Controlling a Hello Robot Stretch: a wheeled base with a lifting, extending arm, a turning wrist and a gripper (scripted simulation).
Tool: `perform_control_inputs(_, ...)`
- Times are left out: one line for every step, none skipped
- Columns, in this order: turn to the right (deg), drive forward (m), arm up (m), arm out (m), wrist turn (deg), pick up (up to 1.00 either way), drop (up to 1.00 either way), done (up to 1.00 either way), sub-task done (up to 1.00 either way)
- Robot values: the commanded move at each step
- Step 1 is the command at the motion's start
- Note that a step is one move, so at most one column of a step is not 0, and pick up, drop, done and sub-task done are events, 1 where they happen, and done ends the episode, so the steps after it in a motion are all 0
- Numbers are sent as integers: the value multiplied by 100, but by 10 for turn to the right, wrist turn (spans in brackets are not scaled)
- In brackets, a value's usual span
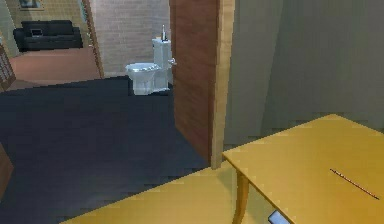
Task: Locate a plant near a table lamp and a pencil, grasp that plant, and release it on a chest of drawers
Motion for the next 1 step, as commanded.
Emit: perform_control_inputs(0, 0, 0, 0, -450, 0, 0, 0, 0)
